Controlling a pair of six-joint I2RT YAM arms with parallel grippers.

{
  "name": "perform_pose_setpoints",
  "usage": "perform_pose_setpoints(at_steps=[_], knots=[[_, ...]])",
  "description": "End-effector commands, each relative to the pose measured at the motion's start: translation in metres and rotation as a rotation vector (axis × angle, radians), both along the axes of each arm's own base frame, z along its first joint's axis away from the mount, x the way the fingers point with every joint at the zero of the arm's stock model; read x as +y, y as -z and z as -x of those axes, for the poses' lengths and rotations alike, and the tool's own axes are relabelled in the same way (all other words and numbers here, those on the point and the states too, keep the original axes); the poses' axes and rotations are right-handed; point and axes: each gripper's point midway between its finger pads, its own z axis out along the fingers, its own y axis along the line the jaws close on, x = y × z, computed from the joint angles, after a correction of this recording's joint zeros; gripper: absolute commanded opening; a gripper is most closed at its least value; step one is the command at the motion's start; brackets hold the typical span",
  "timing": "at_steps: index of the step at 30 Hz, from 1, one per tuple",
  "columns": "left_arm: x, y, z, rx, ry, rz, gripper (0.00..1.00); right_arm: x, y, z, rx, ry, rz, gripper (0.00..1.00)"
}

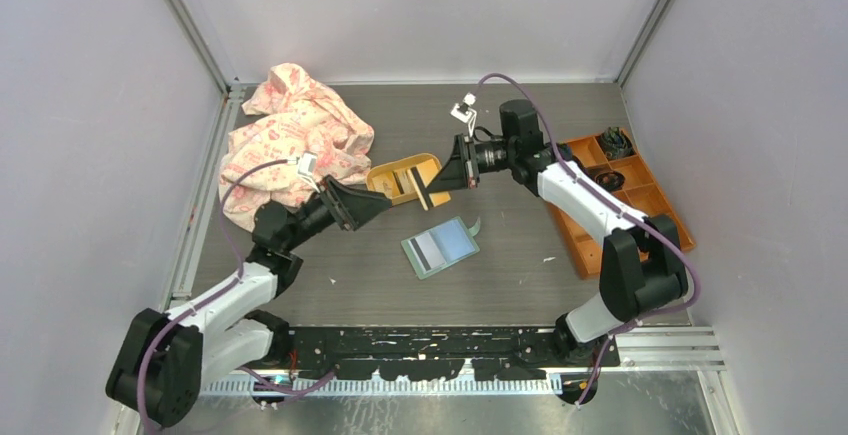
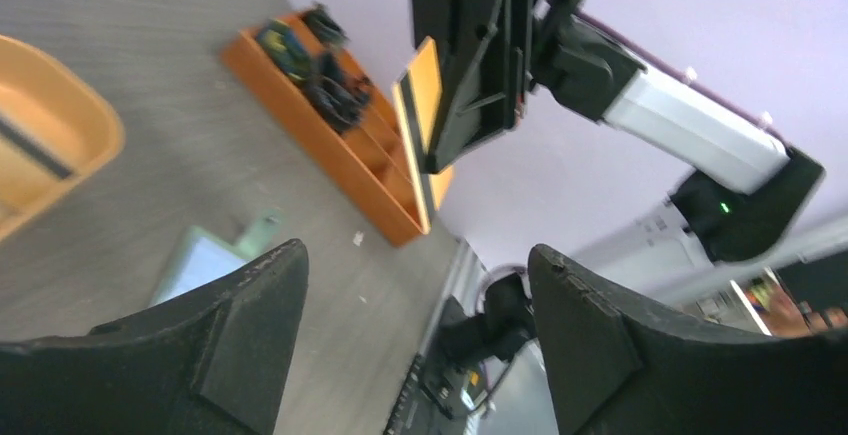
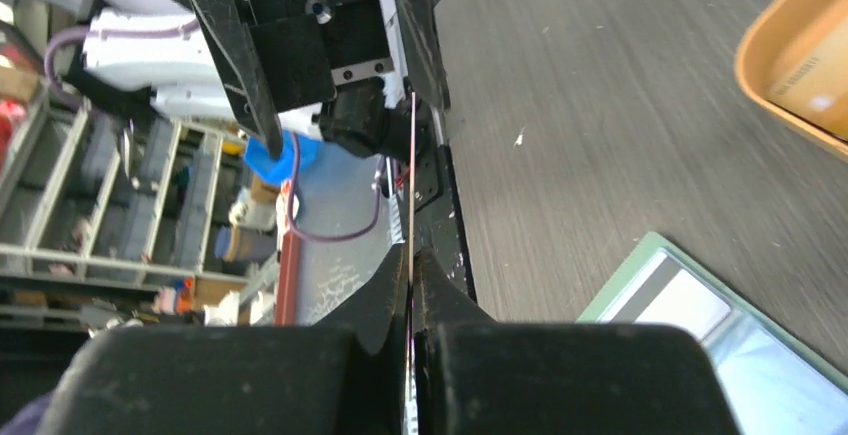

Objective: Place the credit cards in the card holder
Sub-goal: Insert the credit card into the card holder.

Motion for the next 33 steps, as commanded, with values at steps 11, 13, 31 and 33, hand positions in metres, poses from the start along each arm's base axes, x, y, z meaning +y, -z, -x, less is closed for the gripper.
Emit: perform_pose_setpoints(at_steps=[11, 13, 31, 33], knots=[[-0.045, -0.043, 0.038, -0.232, 0.112, 0.11, 0.54, 0.022, -0.016, 0.066, -0.229, -0.254, -0.072, 0.02], [-0.047, -0.042, 0.039, -0.229, 0.121, 0.109, 0.43, 0.023, -0.014, 0.068, -0.233, -0.263, -0.066, 0.01], [-0.05, -0.009, 0.043, -0.147, 0.148, 0.034, 0.0, 0.018, 0.023, 0.063, -0.407, -0.26, 0.089, 0.42], [-0.048, 0.02, 0.042, -0.046, 0.138, -0.048, 0.0, 0.005, 0.04, 0.057, -0.521, -0.273, 0.194, 0.53]])
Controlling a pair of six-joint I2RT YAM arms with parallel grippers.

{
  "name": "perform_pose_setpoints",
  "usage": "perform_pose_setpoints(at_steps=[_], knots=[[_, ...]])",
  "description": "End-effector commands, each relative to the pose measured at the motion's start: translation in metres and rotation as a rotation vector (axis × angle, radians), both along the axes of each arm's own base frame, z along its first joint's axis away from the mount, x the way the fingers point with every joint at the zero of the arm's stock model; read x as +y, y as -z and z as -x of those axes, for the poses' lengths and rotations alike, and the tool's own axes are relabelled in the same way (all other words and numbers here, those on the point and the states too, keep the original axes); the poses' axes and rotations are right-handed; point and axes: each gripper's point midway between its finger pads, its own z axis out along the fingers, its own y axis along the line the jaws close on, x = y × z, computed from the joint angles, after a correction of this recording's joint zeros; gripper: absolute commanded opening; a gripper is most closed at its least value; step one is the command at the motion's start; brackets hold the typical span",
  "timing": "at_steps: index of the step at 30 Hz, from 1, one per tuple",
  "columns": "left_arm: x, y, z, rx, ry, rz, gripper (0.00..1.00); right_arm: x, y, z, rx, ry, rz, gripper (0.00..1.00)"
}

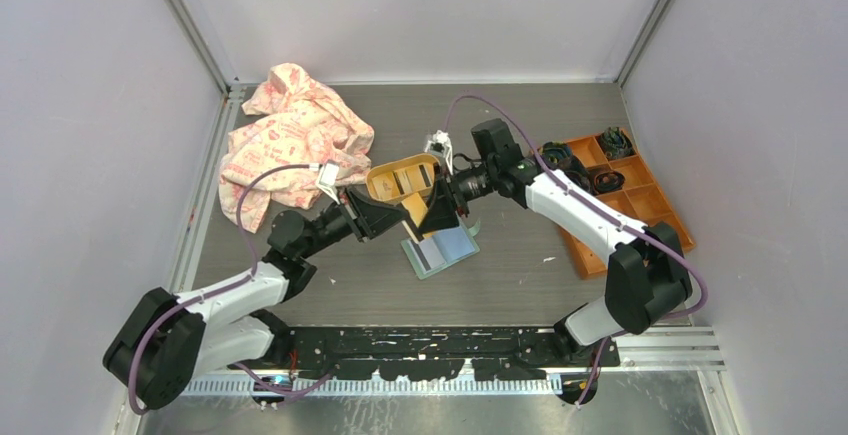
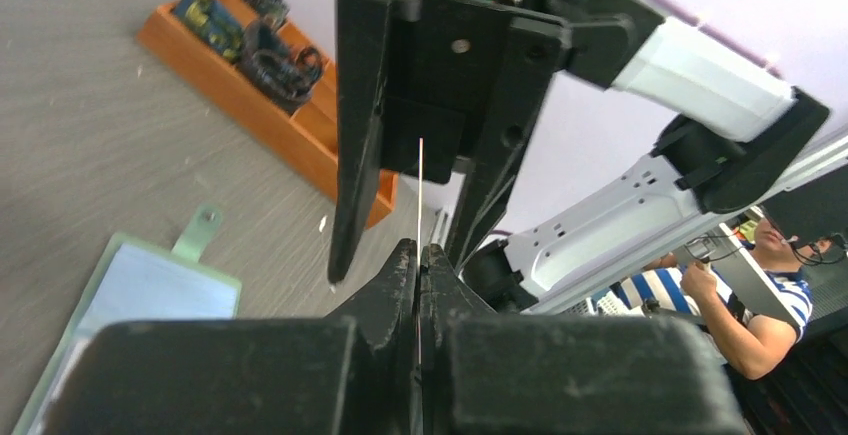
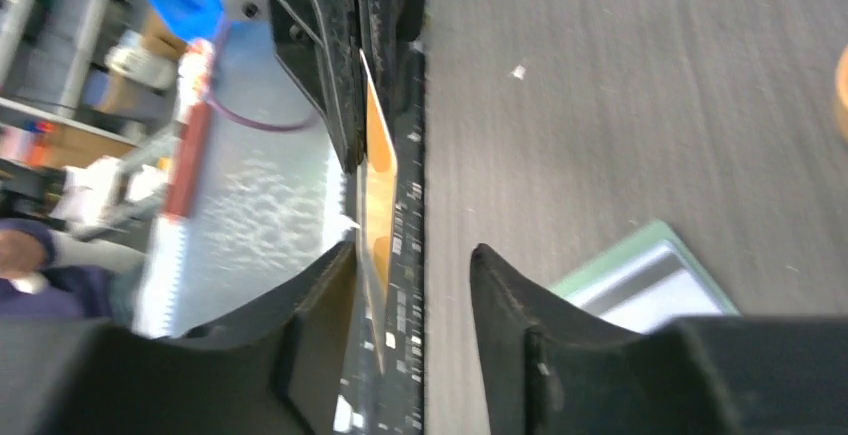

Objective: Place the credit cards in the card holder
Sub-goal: Insert the credit card into the card holder.

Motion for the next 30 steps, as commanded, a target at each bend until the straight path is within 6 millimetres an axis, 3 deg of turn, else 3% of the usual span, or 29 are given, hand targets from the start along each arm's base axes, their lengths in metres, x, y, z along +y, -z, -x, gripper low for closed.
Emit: perform_pose_setpoints(at_steps=[1, 5, 10, 20, 30], knots=[[0.006, 0.042, 0.003, 0.107, -0.021, -0.146, 0.0, -0.023, 0.029, -0.021, -0.366, -0.012, 0.158, 0.57], [0.02, 0.092, 0.01, 0.244, -0.064, -0.303, 0.0, -0.053, 0.069, -0.046, -0.674, -0.05, 0.297, 0.68], [0.027, 0.106, 0.017, 0.304, -0.08, -0.293, 0.0, -0.084, 0.129, -0.049, -0.987, -0.297, 0.398, 0.89], [0.008, 0.118, 0.008, 0.398, -0.015, -0.239, 0.0, -0.089, 0.16, -0.078, -0.862, -0.232, 0.524, 0.8], [-0.014, 0.142, -0.027, 0.5, -0.029, -0.217, 0.0, -0.109, 0.175, -0.082, -0.791, -0.264, 0.588, 0.73]])
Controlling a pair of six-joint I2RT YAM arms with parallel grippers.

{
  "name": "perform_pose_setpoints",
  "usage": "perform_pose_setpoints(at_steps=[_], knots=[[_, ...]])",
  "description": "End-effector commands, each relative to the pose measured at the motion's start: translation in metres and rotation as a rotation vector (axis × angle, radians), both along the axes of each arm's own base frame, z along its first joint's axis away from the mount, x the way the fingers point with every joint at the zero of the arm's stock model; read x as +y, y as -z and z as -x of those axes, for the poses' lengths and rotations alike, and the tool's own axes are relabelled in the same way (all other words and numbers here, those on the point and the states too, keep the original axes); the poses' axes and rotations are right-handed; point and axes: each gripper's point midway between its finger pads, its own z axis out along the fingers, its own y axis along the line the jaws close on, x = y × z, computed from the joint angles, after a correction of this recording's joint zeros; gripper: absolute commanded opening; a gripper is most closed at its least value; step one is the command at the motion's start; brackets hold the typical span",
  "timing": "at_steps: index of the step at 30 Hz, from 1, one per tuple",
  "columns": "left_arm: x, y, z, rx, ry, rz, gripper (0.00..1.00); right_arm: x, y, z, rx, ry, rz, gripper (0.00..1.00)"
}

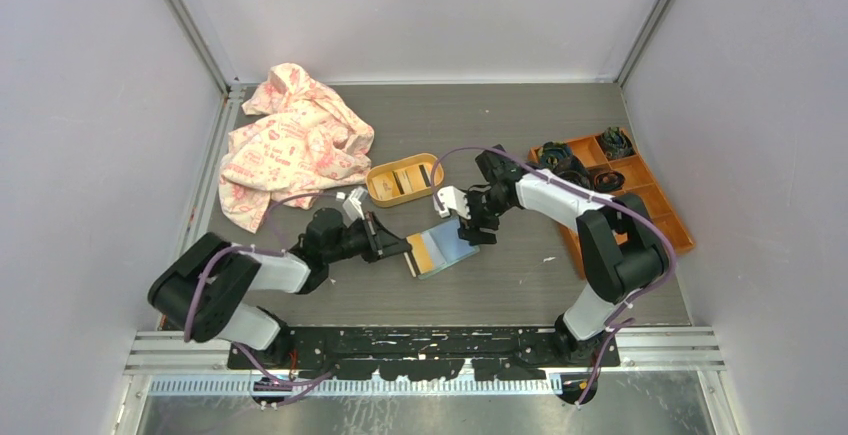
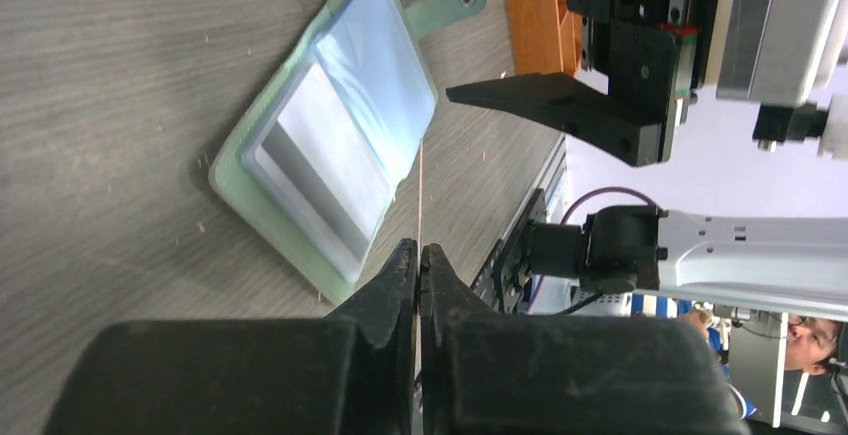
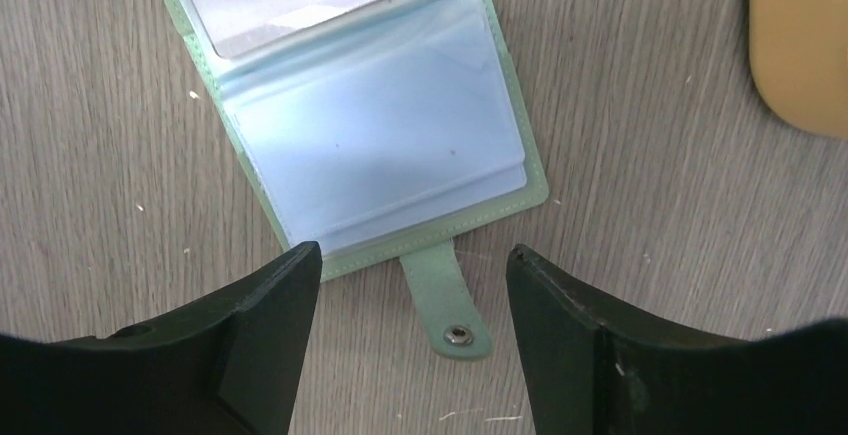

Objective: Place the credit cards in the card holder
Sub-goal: Insert the credit card into the card holder.

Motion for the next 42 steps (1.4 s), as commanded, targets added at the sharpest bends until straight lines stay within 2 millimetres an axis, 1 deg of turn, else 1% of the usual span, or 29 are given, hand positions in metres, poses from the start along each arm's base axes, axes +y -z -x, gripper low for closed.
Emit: perform_pose_setpoints(at_steps=[1, 6, 13, 17, 24, 27, 34, 42], knots=[[-0.017, -0.028, -0.028, -0.08, -0.026, 0.105, 0.0, -0.004, -0.006, -0.006, -0.014, -0.029, 0.021, 0.72], [-0.024, -0.014, -0.042, -0.032, -0.064, 0.133, 0.0, -0.011, 0.0, -0.001, 0.007, -0.063, 0.063, 0.7], [-0.035, -0.004, -0.051, 0.007, -0.074, 0.232, 0.0, -0.015, 0.006, 0.002, 0.029, -0.076, 0.093, 0.67], [-0.037, 0.007, -0.051, 0.027, -0.087, 0.231, 0.0, -0.017, 0.009, 0.004, 0.041, -0.08, 0.104, 0.66], [-0.031, 0.024, -0.048, 0.049, -0.142, 0.188, 0.0, -0.017, 0.01, 0.005, 0.052, -0.083, 0.107, 0.65], [-0.032, 0.029, -0.048, 0.059, -0.158, 0.179, 0.0, -0.017, 0.01, 0.006, 0.058, -0.084, 0.109, 0.64], [-0.034, 0.032, -0.048, 0.057, -0.18, 0.169, 0.0, -0.017, 0.012, 0.009, 0.072, -0.093, 0.124, 0.62], [-0.035, 0.039, -0.043, 0.071, -0.197, 0.153, 0.0, -0.016, 0.018, 0.012, 0.076, -0.116, 0.164, 0.61]])
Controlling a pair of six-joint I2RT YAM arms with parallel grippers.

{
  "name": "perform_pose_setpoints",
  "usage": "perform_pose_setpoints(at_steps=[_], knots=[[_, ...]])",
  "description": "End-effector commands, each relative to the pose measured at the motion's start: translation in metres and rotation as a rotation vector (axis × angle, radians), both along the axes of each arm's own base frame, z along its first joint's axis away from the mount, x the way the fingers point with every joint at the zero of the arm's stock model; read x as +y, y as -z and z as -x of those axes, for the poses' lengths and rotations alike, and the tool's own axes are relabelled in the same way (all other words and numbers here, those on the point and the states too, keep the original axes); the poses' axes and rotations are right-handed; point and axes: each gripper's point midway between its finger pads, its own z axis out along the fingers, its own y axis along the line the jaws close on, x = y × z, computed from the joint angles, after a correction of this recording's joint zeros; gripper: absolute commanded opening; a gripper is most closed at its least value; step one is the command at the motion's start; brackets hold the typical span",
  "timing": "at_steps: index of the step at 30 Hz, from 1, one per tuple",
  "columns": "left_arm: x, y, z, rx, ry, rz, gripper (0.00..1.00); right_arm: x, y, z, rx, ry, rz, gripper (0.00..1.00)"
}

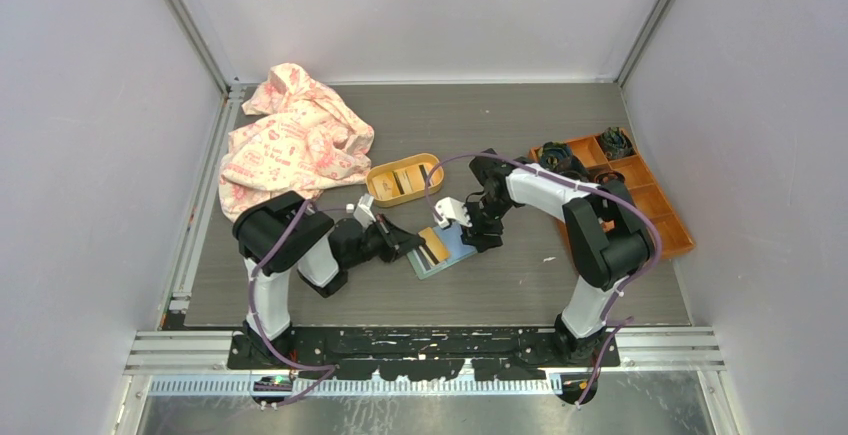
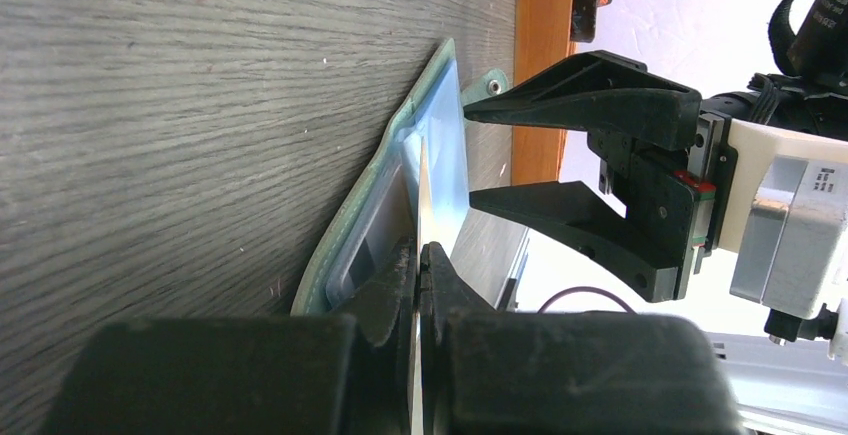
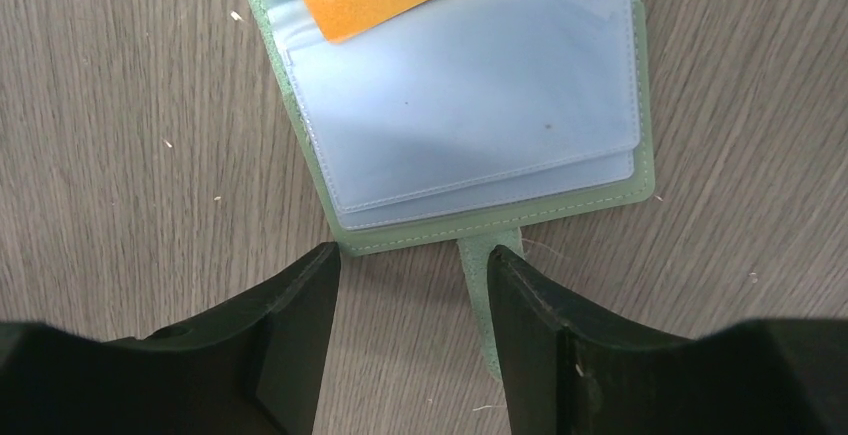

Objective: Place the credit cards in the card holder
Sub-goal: Insert the credit card into the card holder.

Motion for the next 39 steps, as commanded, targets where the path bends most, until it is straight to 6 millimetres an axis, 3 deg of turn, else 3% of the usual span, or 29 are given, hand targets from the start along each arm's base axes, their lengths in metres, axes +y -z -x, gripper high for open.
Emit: perform_pose_setpoints(at_steps=[1, 39], knots=[[-0.002, -0.007, -0.002, -0.044, -0.025, 0.019, 0.0, 0.005, -0.004, -0.003, -0.012, -0.031, 0.011, 0.6], [-0.027, 0.006, -0.004, 0.042, -0.002, 0.051, 0.0, 0.013, -0.005, 0.003, 0.004, -0.057, 0.026, 0.54]])
